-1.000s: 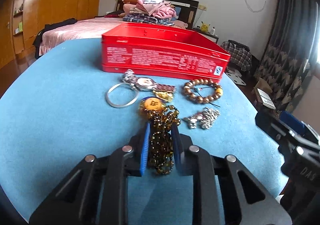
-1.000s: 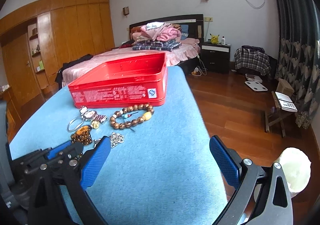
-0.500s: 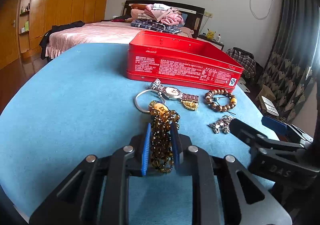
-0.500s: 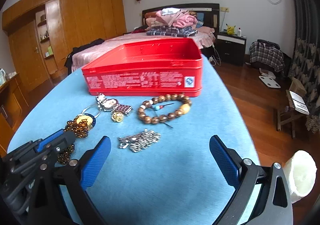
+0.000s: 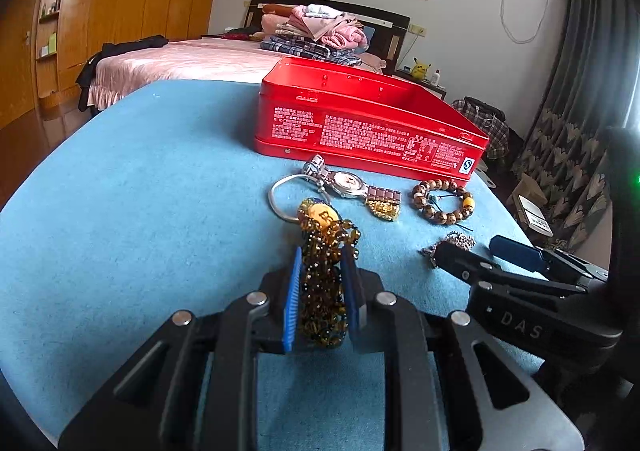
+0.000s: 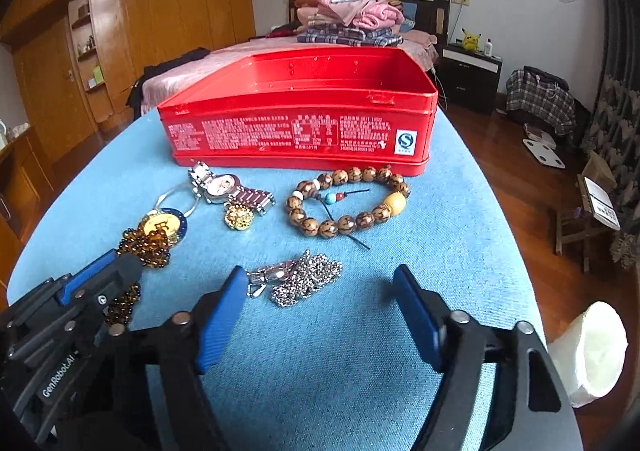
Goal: Organize jewelry
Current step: 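Grasp the amber beaded necklace with the left tool while the right tool grasps the silver chain, then lift the amber necklace with the left tool while the right tool lifts the silver chain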
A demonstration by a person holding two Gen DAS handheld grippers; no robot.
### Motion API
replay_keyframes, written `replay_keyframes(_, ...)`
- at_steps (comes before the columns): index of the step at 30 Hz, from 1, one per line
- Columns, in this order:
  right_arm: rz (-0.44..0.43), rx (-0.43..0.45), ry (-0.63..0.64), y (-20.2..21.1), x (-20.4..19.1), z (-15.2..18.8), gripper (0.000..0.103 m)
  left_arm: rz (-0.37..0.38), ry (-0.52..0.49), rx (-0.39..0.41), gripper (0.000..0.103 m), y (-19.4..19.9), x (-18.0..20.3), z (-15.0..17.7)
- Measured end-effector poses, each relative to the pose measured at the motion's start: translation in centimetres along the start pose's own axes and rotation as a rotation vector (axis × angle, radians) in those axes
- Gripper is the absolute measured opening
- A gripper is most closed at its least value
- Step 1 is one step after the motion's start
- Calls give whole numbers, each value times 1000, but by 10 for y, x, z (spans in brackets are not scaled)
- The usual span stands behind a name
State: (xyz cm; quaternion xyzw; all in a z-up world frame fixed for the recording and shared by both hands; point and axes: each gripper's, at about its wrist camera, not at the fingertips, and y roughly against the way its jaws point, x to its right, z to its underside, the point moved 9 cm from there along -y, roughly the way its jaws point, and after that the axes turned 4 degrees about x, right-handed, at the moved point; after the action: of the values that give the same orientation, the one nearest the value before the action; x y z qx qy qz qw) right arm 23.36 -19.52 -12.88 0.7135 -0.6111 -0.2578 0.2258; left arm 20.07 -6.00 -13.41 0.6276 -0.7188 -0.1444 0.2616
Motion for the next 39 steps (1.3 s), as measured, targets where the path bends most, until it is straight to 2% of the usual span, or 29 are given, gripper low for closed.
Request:
replay_keyframes(3,-23,-5,3,-2,-4,-2,60,1,-2,-3,18,-1,1,1)
replay_keyframes(5,-58,-4,0,-2,-8,-2,46,0,-4,-3,18,-1,0,1)
replay_keyframes(11,-116,-6,-2,-1,-15,0,28,2,-4,-4,18,-1,0,1)
replay_keyframes(17,-144,-15,-23,0,-17,0,27,13,-1,-17,18,-5,0,3)
replay_keyframes(21,-137,-24,-8,-3,-21,-3,39,26,3,-36,20,-8,1,2)
replay_keyframes(25,-103,-29,33,-7,-26,-3,40,12,-17,-55,23,-13,4,3)
replay_keyframes(28,-113,-27,20,-6,-24,-2,39,19,-25,-65,31,-14,8,4)
replay_keyframes(33,-109,-26,14,-6,-22,-1,35,17,-29,-69,34,-14,9,5)
replay_keyframes(36,-106,-25,20,-6,-21,-1,35,7,-38,-67,32,-14,9,5)
replay_keyframes(37,-105,-24,18,-6,-20,-1,33,-7,-41,-65,26,-15,8,5)
replay_keyframes(39,-109,-22,10,-4,-18,0,26,-5,-23,-64,22,-16,5,4)
